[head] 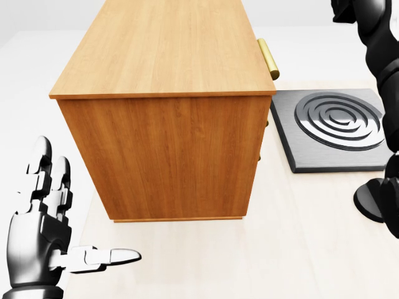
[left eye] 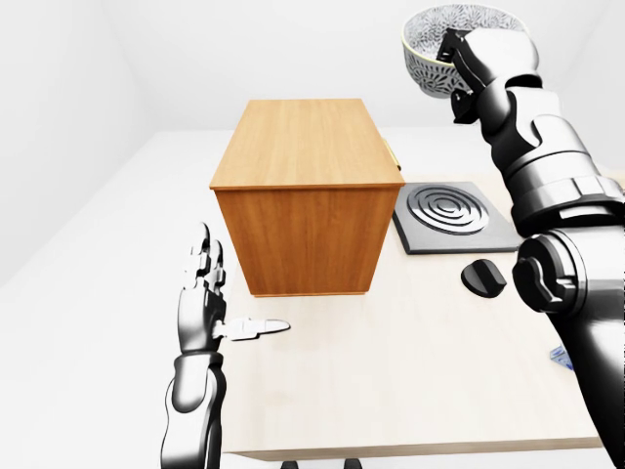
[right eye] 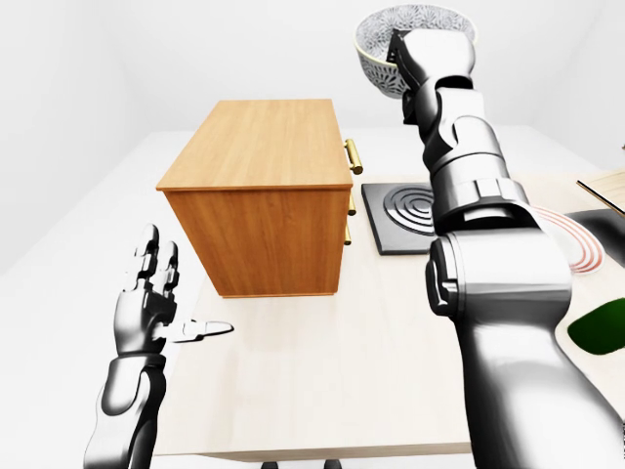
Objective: Put the bowl on the top of the cabinet.
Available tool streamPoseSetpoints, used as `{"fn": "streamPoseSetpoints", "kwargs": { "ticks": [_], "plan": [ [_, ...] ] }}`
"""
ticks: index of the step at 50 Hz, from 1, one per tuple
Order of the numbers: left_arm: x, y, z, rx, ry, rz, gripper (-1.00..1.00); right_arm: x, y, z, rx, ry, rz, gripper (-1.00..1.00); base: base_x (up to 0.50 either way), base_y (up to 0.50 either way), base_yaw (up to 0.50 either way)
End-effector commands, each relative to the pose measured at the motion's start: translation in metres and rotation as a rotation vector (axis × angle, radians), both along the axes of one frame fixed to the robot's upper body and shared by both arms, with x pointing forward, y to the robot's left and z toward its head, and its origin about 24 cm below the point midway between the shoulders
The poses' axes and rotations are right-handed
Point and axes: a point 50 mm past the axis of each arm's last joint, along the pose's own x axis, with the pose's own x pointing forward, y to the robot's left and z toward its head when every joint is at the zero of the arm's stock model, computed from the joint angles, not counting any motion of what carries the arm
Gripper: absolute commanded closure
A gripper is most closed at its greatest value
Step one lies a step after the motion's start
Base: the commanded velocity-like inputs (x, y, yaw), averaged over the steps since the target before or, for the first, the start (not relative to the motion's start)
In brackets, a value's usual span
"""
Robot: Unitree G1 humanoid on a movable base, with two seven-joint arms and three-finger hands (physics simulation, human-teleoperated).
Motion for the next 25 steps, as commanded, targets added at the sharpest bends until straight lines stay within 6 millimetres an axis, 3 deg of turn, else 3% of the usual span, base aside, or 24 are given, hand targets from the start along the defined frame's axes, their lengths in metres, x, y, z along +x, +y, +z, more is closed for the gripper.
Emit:
{"fn": "streamPoseSetpoints", "kwargs": {
  "ticks": [1,15,25],
  "plan": [
    [-0.001,-0.001,-0.001,0.000,0.003,-0.010,-1.00,0.000,0.045,0.025,-0.003,-0.078,0.105,1.00,0.00,0.00,0.00],
    [0.000,-0.001,-0.002,-0.003,0.010,-0.016,-1.00,-0.001,0.098,0.030,-0.020,-0.073,0.235,1.00,0.00,0.00,0.00],
    [0.001,0.000,0.000,-0.004,0.001,-0.011,-1.00,-0.003,0.122,0.028,-0.050,-0.062,0.288,1.00,0.00,0.00,0.00]
  ]
}}
